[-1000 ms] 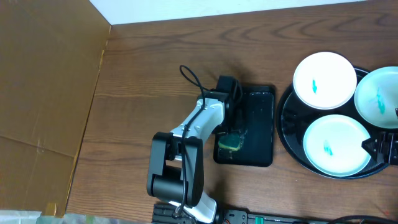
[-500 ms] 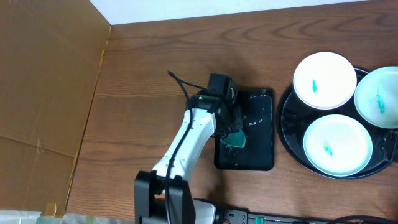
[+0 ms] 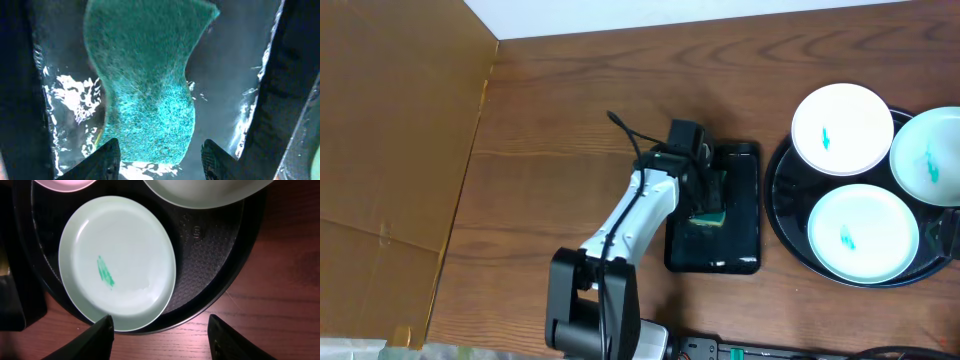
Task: Clean dirty plates on tray and stack at the side
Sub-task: 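Lift the sponge with the left gripper toward the green plate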
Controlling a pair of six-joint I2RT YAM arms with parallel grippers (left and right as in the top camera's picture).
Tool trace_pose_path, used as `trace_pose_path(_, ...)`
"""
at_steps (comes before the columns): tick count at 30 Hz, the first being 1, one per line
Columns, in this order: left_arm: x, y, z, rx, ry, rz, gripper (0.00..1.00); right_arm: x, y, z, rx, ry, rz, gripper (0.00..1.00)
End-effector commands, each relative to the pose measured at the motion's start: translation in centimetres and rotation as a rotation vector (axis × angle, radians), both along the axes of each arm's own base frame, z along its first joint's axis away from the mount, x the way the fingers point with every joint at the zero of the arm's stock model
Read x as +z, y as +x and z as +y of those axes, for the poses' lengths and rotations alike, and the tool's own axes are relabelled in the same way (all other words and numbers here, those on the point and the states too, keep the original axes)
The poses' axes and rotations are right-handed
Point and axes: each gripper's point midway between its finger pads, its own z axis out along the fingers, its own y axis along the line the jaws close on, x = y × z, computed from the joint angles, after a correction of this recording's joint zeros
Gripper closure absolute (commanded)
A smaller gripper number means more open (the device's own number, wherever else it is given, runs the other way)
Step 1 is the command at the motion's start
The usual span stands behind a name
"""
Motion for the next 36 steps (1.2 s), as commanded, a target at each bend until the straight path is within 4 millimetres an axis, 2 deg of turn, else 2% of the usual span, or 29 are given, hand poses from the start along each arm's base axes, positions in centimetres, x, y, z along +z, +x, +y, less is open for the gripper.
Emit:
trace_pose_path(1, -0.5, -0.4, 0.1, -0.012, 0.014, 0.011, 0.46, 0.1, 0.0, 0.1, -0.002, -0.004, 0.002, 0.42)
trace_pose_path(6, -1.7, -0.1, 2.8, 0.016, 0.191, 0.006, 0.46, 0.0, -0.3, 0.1, -0.002, -0.005, 0.014, 0.42)
trace_pose_path(10, -3.7, 1.0, 2.4, 0.015, 0.182, -0.005, 0.48, -0.1, -0.4, 0.1, -0.002, -0.006, 0.023, 0.41)
trace_pose_path(13, -4.8, 1.3, 0.9, 0.003, 0.106, 0.011, 0.52, -0.1, -0.4, 0.1, -0.002, -0.006, 0.024, 0.41)
trace_pose_path(15, -5.2, 1.0, -0.1, -0.005, 0.049, 0.034, 0.60, -0.2, -0.4, 0.1, -0.002, -0.007, 0.029, 0.40)
trace_pose_path(18, -5.3, 0.8, -0.1, -0.006, 0.049, 0.046, 0.79, -0.7, -0.3, 0.0, -0.004, -0.014, 0.047, 0.40)
trace_pose_path(19, -5.2, 0.7, -0.1, -0.005, 0.049, 0.048, 0.81, -0.8, -0.2, 0.0, -0.004, -0.014, 0.054, 0.40)
trace_pose_path(21, -4.7, 0.7, 0.0, -0.005, 0.050, 0.052, 0.91, -1.4, 0.0, 0.0, -0.004, -0.014, 0.073, 0.40)
trace_pose_path(23, -3.9, 0.7, 0.0, -0.005, 0.050, 0.050, 0.92, -2.0, 0.2, 0.0, -0.001, -0.016, 0.098, 0.41)
trace_pose_path(27, -1.5, 1.1, -0.1, -0.004, 0.047, 0.025, 0.93, -3.9, 0.5, 0.2, 0.003, -0.006, 0.173, 0.44)
trace_pose_path(36, 4.8, 1.7, 0.1, 0.001, 0.033, -0.112, 0.93, -7.3, 1.3, 0.9, 0.039, 0.013, 0.274, 0.44)
